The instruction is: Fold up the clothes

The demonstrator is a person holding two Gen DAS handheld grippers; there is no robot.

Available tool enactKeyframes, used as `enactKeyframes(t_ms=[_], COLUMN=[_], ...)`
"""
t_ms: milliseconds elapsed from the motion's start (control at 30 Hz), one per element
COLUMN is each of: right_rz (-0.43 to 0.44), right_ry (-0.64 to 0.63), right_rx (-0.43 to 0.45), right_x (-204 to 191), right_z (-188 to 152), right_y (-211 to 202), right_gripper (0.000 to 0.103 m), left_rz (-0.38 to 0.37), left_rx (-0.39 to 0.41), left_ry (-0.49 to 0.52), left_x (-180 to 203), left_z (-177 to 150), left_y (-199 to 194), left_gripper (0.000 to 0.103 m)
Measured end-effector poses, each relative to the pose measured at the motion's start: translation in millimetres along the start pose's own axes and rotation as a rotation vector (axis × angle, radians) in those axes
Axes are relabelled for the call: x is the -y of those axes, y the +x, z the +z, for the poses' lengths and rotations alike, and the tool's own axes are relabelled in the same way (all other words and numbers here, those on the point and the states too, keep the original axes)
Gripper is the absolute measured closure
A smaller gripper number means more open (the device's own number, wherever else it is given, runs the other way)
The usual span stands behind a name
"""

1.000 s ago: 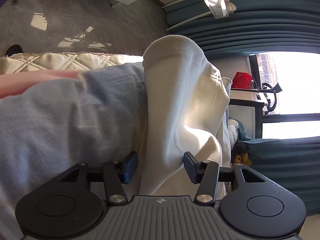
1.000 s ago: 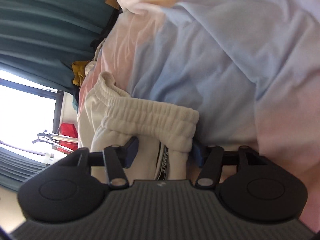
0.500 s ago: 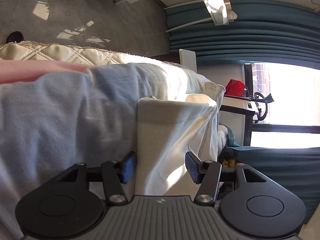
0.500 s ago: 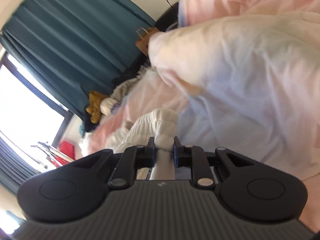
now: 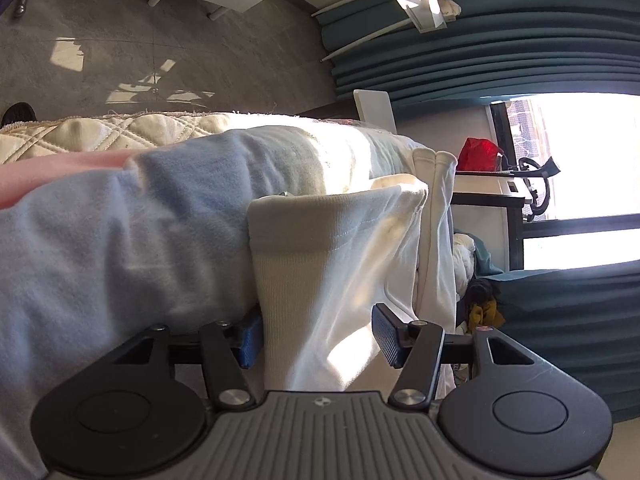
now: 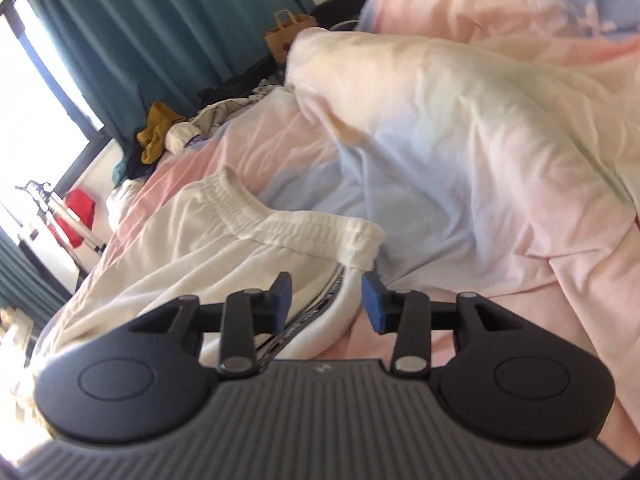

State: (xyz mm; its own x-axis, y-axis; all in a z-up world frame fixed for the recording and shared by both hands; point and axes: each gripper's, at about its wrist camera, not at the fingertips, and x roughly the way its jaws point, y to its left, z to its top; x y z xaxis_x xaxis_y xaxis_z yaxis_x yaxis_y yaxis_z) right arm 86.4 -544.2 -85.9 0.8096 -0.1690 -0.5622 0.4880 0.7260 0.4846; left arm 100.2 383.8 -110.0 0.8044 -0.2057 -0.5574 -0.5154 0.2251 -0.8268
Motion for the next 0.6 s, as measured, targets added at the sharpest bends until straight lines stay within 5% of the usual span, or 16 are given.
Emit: enactKeyframes(t_ms=[100, 133, 367, 600], right_rz=[0.047, 0.064, 0.224, 0.315], right_ry=[-0.110, -0.145, -0.324, -0.384], right_rx=[0.000, -0.004, -0.043, -0.189], right_x=[-48.7, -66.8, -188.5, -274.6], right_z=[-5.7, -8.8, -51.6, -114.7], right_y=[-24.6, -31.4, -58.6, -37.2], right_gripper=[0.050, 0.047, 0.046, 0.046], left_rz=[-0.012, -0.020, -0.092, 0.075], left_rx=[0.008, 0.012, 0.095, -0.011], left_ry=[-0.005, -0.001, 0.108, 0.048], left_x=[3.4, 5.0, 25.4, -28.2], left_z=[7.4, 8.7, -1.9, 3.6], left_y=[9.2, 9.1, -57.0, -58.9], left_gripper=[0.073, 0.095, 0.098, 0.097])
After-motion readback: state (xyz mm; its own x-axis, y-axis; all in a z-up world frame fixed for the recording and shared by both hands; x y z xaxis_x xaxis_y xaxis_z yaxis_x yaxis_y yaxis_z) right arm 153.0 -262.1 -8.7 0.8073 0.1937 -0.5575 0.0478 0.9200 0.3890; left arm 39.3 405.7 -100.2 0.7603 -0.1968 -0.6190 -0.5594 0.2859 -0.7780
